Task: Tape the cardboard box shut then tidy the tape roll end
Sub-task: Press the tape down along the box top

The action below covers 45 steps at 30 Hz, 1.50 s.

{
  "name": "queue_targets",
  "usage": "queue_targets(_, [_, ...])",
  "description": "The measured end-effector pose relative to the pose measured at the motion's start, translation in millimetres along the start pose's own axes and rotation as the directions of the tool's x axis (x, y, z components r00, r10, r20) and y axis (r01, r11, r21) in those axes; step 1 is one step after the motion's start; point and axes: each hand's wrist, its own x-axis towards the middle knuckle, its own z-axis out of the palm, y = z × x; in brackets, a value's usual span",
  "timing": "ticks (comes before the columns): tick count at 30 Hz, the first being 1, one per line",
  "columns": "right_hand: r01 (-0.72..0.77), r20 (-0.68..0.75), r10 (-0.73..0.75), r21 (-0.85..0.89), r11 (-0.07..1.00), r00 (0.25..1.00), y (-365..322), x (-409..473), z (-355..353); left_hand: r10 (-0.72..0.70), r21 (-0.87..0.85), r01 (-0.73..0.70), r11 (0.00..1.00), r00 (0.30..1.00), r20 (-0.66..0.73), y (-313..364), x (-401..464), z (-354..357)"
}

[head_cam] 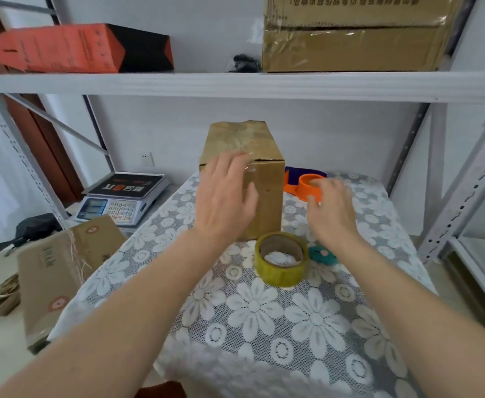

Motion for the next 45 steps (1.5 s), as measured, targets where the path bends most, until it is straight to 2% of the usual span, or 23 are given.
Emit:
queue_targets(1, [0.075,-0.057,-0.075,0.003,0.997,0.996,-12.0,3.0,-3.8,-0.029,0.027,0.028,0.999,0.999,0.031,-9.8,8.3,-4.8])
queue_targets(3, [0.242,-0.121,-0.237,0.032,0.97,0.964,-34.2,9.4,-8.6,-0.1,0.072,0.086,0.994,0.971,0.217,-25.9,20.6,-13.1])
queue_targets(5, [0.39,-0.075,-0.385,0.068,0.918,0.92,-53.1,17.2,-10.3,-0.129,0.08,0.105,0.991,0.904,0.408,-36.2,27.8,-16.7])
queue_targets(7, [0.46,0.043,-0.466,0.112,0.881,0.884,-67.6,25.4,-9.9,-0.125,0.086,0.094,0.992,0.857,0.5,-43.1,30.2,-16.5])
queue_targets(9, [0.459,0.169,-0.479,0.144,0.877,0.862,-75.1,33.5,-6.1,-0.13,0.101,0.09,0.991,0.847,0.515,-46.2,29.1,-15.7])
queue_targets(11, [0.455,0.23,-0.479,0.151,0.878,0.847,-75.7,39.9,-0.4,-0.154,0.101,0.119,0.988,0.853,0.499,-46.9,27.9,-14.7])
queue_targets(15, [0.456,0.205,-0.478,0.146,0.878,0.854,-69.0,42.5,4.3,-0.179,0.036,0.186,0.982,0.846,0.502,-45.6,29.5,-12.7])
queue_targets(20, [0.516,0.259,-0.522,0.094,0.851,0.813,-57.6,43.6,5.8,-0.192,-0.032,0.233,0.972,0.863,0.466,-46.2,25.4,-10.0])
queue_targets(25, [0.454,0.239,-0.492,0.199,0.868,0.837,-58.2,40.0,9.4,-0.21,-0.104,0.286,0.953,0.865,0.455,-46.5,26.5,-11.7])
queue_targets(28, [0.253,0.236,-0.359,0.383,0.888,0.903,-64.7,41.7,4.6,-0.252,-0.13,0.341,0.931,0.858,0.447,-49.8,26.5,-9.2])
queue_targets(30, [0.11,0.236,-0.261,0.508,0.854,0.936,-69.5,44.4,4.0,-0.275,-0.14,0.365,0.92,0.859,0.432,-52.5,26.9,-6.4])
queue_targets(31, [0.084,0.217,-0.231,0.533,0.842,0.948,-70.5,46.0,5.5,-0.28,-0.142,0.367,0.919,0.863,0.422,-52.5,27.2,-4.9])
queue_targets(38, [0.006,0.177,-0.146,0.616,0.788,0.973,-71.9,48.1,16.4,-0.331,-0.14,0.408,0.902,0.863,0.382,-53.4,29.8,1.5])
queue_targets(45, [0.025,0.191,-0.198,0.658,0.753,0.961,-64.6,49.8,13.6,-0.322,-0.151,0.395,0.906,0.875,0.361,-54.8,32.9,3.4])
